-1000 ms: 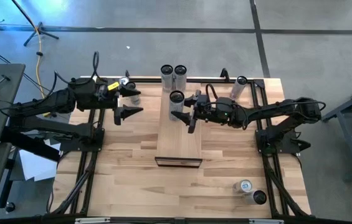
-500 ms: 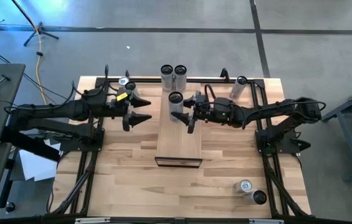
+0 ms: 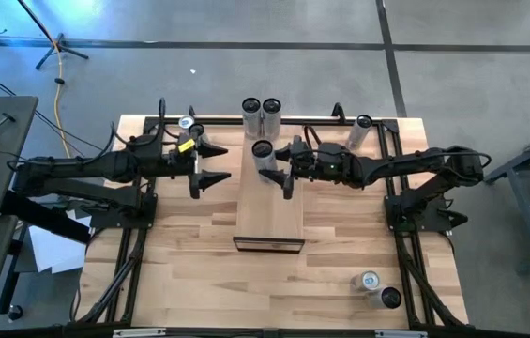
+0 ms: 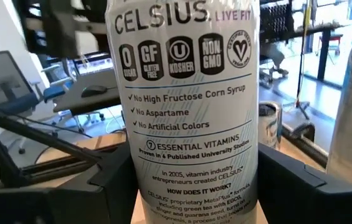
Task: Place canned beverage on shelf
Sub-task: Put the bottom white blue soda can on the shelf
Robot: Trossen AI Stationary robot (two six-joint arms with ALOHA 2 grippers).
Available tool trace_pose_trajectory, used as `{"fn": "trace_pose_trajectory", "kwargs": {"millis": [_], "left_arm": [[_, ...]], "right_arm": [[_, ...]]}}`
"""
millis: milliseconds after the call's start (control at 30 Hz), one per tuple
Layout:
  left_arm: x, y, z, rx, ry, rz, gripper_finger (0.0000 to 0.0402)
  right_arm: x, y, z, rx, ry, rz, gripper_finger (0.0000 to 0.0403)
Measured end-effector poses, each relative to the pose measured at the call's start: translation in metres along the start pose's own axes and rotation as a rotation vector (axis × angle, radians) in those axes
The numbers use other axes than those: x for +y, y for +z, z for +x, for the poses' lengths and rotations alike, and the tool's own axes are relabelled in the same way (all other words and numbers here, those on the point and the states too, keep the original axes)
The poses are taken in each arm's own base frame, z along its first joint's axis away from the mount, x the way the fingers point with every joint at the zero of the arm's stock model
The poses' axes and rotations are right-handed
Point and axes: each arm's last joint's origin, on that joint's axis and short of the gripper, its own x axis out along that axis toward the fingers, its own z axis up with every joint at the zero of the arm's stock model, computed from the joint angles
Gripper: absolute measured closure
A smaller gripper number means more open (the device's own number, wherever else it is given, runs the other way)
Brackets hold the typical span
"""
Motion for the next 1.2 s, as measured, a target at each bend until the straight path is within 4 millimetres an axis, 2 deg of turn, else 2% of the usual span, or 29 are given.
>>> {"fn": "trace_pose_trajectory", "kwargs": {"millis": [200, 400, 533, 667, 1000, 1200], "left_arm": [[0.001, -0.006, 0.009, 0.034, 0.020, 0.003, 0.0051], [0.002, -0.010, 0.016, 0.055, 0.024, 0.004, 0.0051], [0.001, -0.010, 0.016, 0.054, 0.024, 0.005, 0.0051], [0.001, -0.010, 0.016, 0.055, 0.024, 0.005, 0.0051], [0.002, -0.010, 0.016, 0.056, 0.024, 0.005, 0.0051], [0.002, -0.010, 0.016, 0.058, 0.025, 0.005, 0.0051]], "right_arm": [[-0.001, -0.003, 0.000, -0.011, -0.001, -0.063, 0.0155], [-0.005, -0.033, 0.010, -0.054, 0.001, -0.031, 0.0155], [-0.005, -0.034, 0.016, -0.122, 0.012, -0.017, 0.0155], [-0.006, -0.044, 0.020, -0.076, 0.009, -0.014, 0.0155], [-0.006, -0.047, 0.020, -0.038, 0.004, 0.026, 0.0153], [-0.008, -0.050, 0.020, 0.001, -0.031, 0.001, 0.0127]]}}
